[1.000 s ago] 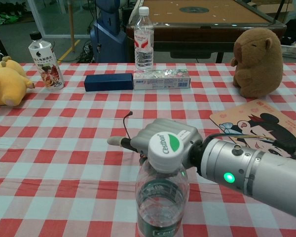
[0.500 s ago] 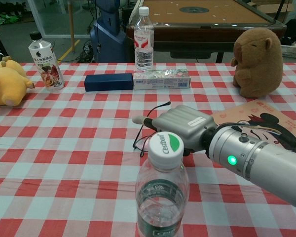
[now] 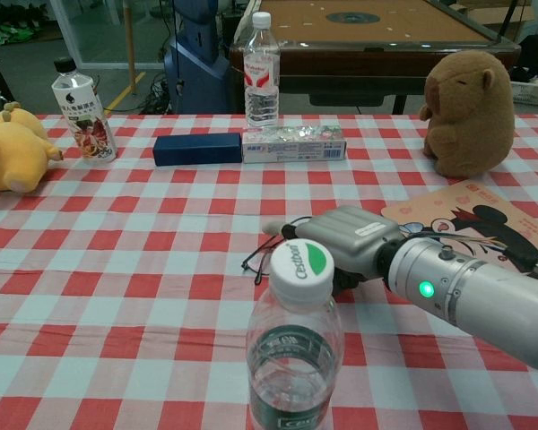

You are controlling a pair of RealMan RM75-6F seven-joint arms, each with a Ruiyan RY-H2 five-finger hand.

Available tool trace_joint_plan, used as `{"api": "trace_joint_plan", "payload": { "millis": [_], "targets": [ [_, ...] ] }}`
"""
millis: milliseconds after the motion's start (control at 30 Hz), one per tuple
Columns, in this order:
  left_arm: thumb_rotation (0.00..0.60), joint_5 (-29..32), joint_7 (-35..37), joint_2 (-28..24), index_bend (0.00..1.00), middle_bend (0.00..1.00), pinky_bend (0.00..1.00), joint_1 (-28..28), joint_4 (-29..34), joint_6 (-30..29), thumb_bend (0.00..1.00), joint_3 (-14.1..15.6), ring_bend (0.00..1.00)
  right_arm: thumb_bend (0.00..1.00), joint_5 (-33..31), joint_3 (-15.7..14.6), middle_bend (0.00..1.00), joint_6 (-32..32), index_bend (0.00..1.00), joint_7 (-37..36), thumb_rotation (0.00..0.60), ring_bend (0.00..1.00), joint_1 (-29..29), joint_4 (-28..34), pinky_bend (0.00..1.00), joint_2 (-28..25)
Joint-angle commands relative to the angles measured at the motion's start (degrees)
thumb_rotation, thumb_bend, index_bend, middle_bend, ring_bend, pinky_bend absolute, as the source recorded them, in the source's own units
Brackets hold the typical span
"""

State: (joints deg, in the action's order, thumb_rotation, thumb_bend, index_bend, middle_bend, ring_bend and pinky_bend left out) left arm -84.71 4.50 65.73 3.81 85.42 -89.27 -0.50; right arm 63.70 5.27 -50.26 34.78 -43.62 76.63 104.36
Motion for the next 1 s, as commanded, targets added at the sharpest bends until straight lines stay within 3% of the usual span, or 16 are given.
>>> {"api": "trace_joint_plan", "payload": {
  "millis": [33,433,667,767,1000],
  "targets": [
    [0.600,0.00,-0.08,0.03,0.00,0.00,0.00,0.01,0.01,0.01,0.32,0.02,0.00,0.69,0.07,-0.31,0.91,0.24,0.00,-0.43,0.600,0.91,0.01,-0.70,0.84,0.28],
    [0.600,0.01,-0.54,0.14,0.00,0.00,0.00,-0.05,0.24,0.26,0.32,0.10,0.00,0.68,0.02,-0.93,0.91,0.52,0.00,-1.05,0.600,0.91,0.16,-2.08,0.84,0.68],
    [0.600,0.01,-0.31,0.06,0.00,0.00,0.00,0.01,0.21,0.10,0.32,0.04,0.00,0.69,2.64,-0.76,0.91,-1.73,0.00,-2.90,0.600,0.91,0.82,0.59,0.84,-1.38],
    [0.600,-0.03,-0.26,-0.15,0.00,0.00,0.00,-0.04,0.20,0.03,0.32,-0.05,0.00,0.69,5.04,-1.02,0.91,-4.90,0.00,-3.16,0.600,0.91,1.99,4.92,0.84,-4.55],
    [0.600,-0.26,-0.30,-0.61,0.00,0.00,0.00,-0.47,0.57,0.07,0.32,-0.38,0.00,0.68,11.74,-4.21,0.87,-16.12,0.00,-2.00,0.600,0.88,8.17,16.31,0.84,-17.32]
  ]
}}
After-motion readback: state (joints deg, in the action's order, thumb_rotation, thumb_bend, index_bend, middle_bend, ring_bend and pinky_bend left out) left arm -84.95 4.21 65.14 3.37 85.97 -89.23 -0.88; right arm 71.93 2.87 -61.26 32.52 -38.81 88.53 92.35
